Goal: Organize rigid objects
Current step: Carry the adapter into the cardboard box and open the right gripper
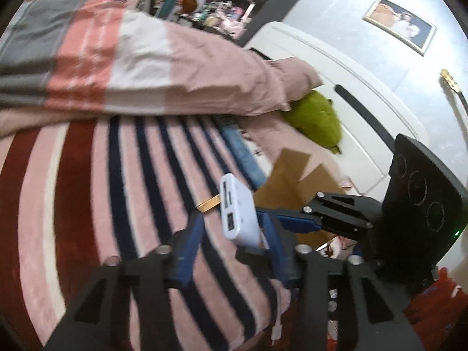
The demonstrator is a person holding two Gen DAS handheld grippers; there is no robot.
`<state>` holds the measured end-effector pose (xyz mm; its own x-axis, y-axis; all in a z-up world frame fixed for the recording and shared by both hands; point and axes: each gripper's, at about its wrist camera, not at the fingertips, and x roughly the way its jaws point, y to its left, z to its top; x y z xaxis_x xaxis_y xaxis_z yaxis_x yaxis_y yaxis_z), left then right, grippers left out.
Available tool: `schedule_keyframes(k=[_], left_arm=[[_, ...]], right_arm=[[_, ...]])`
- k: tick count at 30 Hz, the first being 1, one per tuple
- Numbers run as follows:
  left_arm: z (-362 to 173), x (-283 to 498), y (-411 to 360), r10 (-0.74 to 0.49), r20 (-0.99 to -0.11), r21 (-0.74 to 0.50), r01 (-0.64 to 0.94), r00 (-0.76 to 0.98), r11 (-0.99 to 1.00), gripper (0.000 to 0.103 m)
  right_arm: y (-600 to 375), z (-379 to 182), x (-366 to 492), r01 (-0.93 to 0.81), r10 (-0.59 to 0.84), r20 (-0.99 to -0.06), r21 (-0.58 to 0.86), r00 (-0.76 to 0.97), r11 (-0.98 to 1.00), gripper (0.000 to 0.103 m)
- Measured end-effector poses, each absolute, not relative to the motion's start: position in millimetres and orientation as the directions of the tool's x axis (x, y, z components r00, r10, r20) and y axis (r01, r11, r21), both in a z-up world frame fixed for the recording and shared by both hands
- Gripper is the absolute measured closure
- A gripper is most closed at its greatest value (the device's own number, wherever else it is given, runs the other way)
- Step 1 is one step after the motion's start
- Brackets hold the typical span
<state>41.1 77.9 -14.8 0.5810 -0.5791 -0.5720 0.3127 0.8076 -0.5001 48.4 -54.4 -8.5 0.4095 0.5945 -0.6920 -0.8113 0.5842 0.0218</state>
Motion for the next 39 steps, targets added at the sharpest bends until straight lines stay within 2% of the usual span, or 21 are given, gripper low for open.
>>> schedule_keyframes(k=[2, 6, 14, 19, 26, 28, 30, 32, 34, 39], left_arm=[[0, 49, 65, -0.603, -0.562, -0.499, 0.349, 0.567, 0.793, 0.081], [27, 69, 29, -0.615, -0.564, -0.469, 0.399, 0.551, 0.788, 0.082], [66, 117, -81, -0.617, -0.621, -0.374, 0.509, 0.483, 0.776, 0.082], [53, 142, -140, -0.617, -0.656, -0.347, 0.552, 0.435, 0.758, 0.082], [1, 160, -165, -0.575, -0.747, -0.358, 0.526, 0.335, 0.772, 0.081], [-9, 161, -168, -0.527, -0.786, -0.33, 0.501, 0.323, 0.8, 0.077], [-12, 162, -168, -0.473, -0.816, -0.285, 0.479, 0.334, 0.83, 0.052], [-9, 158, -161, -0.465, -0.814, -0.28, 0.467, 0.348, 0.839, 0.042], [-1, 153, -152, -0.487, -0.795, -0.298, 0.466, 0.363, 0.833, 0.041], [26, 131, -114, -0.478, -0.755, -0.278, 0.441, 0.45, 0.853, 0.039]], right_arm=[[-63, 3, 51, -0.806, 0.603, -0.673, 0.019, 0.428, 0.592, 0.077], [-97, 26, 63, -0.773, 0.611, -0.628, 0.023, 0.483, 0.634, 0.077], [-190, 57, 98, -0.666, 0.572, -0.575, 0.063, 0.584, 0.744, 0.077], [-241, 52, 114, -0.594, 0.516, -0.586, 0.073, 0.624, 0.801, 0.077], [-271, 8, 132, -0.559, 0.462, -0.684, 0.095, 0.564, 0.824, 0.077], [-272, -6, 137, -0.562, 0.456, -0.725, 0.116, 0.515, 0.819, 0.076], [-271, -16, 141, -0.556, 0.439, -0.768, 0.131, 0.467, 0.821, 0.076], [-272, -19, 144, -0.546, 0.415, -0.799, 0.132, 0.436, 0.827, 0.069], [-273, -17, 140, -0.542, 0.404, -0.801, 0.12, 0.442, 0.832, 0.056], [-257, 2, 126, -0.577, 0.426, -0.78, 0.103, 0.459, 0.811, 0.056]])
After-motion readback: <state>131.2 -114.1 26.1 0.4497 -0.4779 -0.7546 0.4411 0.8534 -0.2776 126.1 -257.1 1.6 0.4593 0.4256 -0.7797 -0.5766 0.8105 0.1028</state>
